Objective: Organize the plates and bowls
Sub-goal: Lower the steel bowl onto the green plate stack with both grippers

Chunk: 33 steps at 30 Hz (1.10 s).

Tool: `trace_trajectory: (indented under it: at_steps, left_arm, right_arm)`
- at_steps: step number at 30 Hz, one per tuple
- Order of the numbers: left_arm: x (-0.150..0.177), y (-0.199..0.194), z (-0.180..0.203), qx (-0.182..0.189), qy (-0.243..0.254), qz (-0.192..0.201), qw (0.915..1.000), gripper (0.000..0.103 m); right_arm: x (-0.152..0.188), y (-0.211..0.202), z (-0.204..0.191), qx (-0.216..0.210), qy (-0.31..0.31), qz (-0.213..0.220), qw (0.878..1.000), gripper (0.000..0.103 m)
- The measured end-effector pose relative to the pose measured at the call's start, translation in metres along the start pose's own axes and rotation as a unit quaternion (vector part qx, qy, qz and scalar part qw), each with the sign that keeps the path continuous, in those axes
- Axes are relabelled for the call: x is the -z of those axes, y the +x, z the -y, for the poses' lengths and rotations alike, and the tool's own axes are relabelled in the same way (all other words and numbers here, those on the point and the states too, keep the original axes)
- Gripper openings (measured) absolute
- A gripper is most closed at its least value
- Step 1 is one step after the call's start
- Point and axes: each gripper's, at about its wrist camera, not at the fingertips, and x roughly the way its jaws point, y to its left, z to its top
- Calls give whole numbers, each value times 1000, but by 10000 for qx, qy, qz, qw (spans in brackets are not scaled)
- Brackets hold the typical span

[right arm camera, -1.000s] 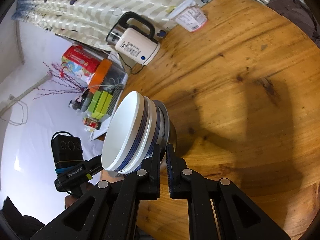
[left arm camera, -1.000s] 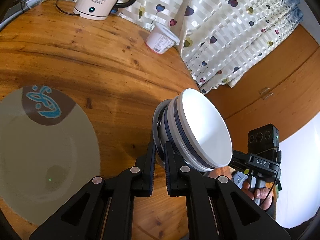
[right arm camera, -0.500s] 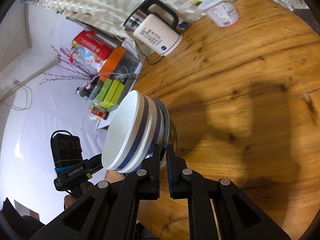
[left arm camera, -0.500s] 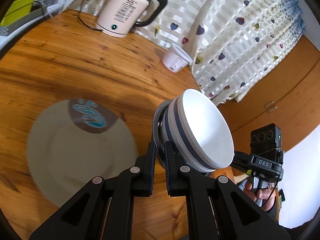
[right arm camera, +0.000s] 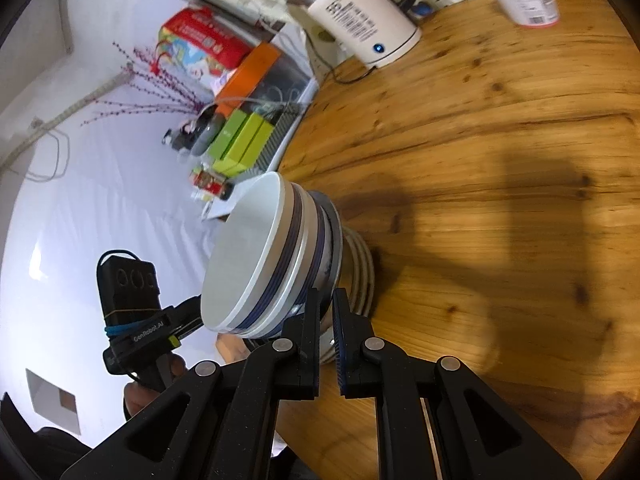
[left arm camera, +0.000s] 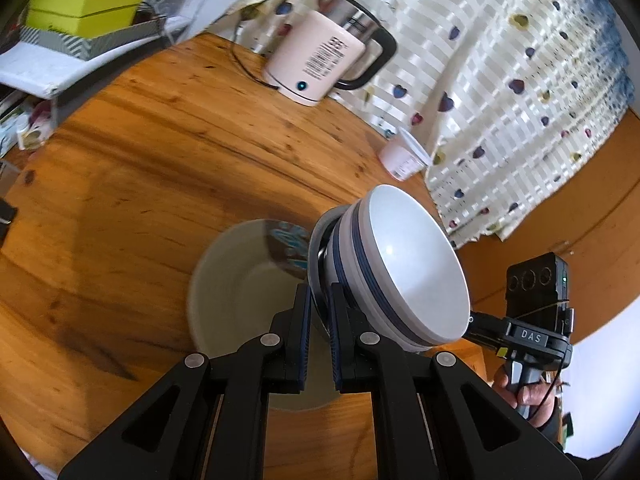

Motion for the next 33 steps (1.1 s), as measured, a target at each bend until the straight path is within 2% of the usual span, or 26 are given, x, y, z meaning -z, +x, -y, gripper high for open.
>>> trace_trajectory:
  at_steps: [11, 27, 33]
  left_arm:
    - [2, -8, -26, -104, -216, 46, 9997, 7]
    - [6, -12, -33, -107, -313, 39, 9994, 7]
    - [6, -11, -39, 15, -449, 46, 9990, 8]
  right_arm:
    - [-4, 30, -11, 8, -44, -245, 9997, 8]
    - [-2, 44, -11, 71, 2, -359, 9993, 9]
    - [-1, 43, -14, 157, -58, -387, 9991, 10]
